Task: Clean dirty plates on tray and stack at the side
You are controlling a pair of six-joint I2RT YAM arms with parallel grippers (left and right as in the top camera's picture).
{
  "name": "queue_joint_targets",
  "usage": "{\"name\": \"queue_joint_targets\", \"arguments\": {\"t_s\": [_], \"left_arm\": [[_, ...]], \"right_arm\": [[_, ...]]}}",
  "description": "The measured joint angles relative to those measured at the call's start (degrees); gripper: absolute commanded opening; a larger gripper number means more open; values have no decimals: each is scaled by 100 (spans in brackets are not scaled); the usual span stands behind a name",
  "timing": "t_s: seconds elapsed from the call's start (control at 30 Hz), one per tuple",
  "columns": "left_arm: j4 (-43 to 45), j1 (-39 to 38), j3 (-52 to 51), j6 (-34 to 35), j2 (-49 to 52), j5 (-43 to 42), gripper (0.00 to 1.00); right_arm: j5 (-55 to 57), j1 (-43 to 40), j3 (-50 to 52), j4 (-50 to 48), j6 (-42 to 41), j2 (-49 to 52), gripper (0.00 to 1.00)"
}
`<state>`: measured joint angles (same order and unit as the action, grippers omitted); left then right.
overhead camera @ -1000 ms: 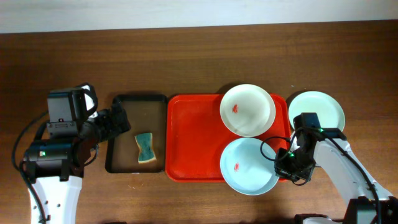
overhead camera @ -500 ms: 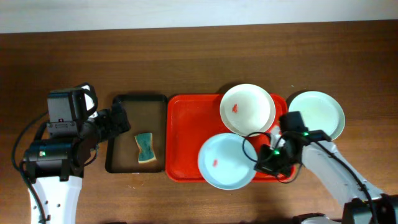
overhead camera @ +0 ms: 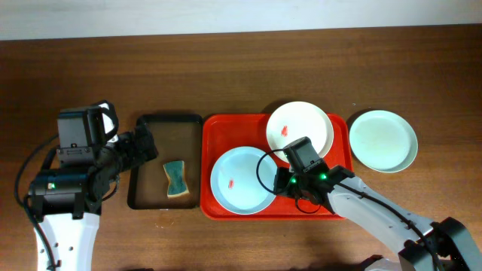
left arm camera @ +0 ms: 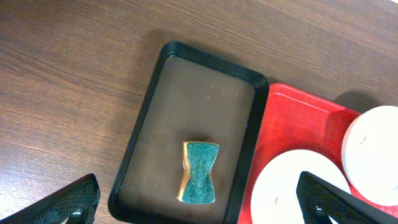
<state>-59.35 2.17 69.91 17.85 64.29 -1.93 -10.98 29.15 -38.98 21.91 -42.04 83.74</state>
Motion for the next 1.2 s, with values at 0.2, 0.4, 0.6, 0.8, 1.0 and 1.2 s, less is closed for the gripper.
{"name": "queue_joint_targets", "arguments": {"t_s": [0.2,0.4,0.6,0.8,1.0,1.2], "left_arm": [[0,0,0,0,0,-2,99],[-2,0,0,0,-2,-2,99],[2,0,2,2,-2,-2,99],[2,0,2,0,-2,-2,99],[2,0,0,2,-2,-2,99],[2,0,0,0,-2,0,99]], "right_arm": [[87,0,-2,-11,46,0,73],[85,-286,-1180,1696,706,52,84],[11,-660,-2205,2830,975,72,81],[-48,-442,-2203,2780,1051,855,61],[-48,-278,-2201,2688,1054,1563,62],[-70,-278,-2201,2481,1054,1569,99]]}}
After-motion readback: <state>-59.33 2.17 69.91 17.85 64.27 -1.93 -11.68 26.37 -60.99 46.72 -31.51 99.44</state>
